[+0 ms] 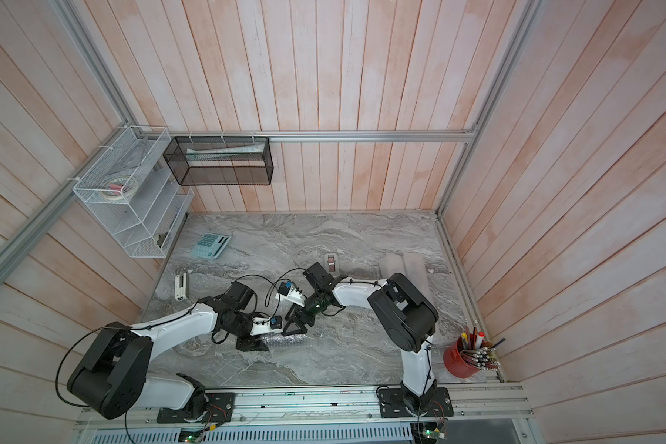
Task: Wrap wine bottles in bubble wrap
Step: Wrap the wine bottle in bubble wrap.
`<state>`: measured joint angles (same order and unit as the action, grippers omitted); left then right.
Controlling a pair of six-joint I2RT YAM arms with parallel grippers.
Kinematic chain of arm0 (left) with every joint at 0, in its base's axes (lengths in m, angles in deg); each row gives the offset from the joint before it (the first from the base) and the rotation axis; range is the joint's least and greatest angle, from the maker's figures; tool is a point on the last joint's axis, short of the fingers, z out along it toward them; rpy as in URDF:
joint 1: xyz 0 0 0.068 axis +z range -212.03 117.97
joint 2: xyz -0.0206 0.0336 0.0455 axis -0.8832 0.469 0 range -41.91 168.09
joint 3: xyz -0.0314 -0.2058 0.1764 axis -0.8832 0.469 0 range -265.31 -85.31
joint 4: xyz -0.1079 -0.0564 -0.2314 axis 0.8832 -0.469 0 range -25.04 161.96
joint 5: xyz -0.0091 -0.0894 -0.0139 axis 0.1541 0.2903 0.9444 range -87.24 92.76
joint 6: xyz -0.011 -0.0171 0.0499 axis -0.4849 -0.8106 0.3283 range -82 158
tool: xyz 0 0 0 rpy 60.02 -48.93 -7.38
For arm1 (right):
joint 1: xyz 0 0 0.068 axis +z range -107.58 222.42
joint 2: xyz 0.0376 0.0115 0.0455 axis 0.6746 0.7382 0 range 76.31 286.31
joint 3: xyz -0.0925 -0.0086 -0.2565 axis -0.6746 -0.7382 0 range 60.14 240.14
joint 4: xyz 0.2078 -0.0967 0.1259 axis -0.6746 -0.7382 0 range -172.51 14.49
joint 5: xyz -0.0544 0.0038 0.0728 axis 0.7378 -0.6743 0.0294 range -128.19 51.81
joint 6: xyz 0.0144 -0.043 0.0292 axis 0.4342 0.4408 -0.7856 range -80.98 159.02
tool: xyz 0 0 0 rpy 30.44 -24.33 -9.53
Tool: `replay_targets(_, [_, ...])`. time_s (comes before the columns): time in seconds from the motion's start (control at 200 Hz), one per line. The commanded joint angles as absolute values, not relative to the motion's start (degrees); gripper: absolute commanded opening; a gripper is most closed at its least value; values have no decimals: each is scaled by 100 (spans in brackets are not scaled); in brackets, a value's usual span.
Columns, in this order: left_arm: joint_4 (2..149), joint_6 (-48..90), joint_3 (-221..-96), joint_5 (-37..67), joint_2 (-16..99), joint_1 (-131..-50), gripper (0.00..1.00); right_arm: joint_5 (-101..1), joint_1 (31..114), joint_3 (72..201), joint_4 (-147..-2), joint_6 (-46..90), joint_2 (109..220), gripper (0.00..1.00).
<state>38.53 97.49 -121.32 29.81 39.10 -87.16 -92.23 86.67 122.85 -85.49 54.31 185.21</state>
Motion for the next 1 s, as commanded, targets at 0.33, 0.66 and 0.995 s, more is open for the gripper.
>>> replay_targets(0.33, [3532,9535,-12340,3317,4210,-8518,53,-5937,9275,9375,-5309,6767,15785,89])
replay_targets(0.66, [3236,9548,-12639,3405,4599,-8462,53,-4399,10390,9254,-4670,7936,16469,92])
replay_targets(0.995, [3223,9528,-12680,3486,4637,-8461,54,-4030,10624,9480,-4839,8257,17170,84])
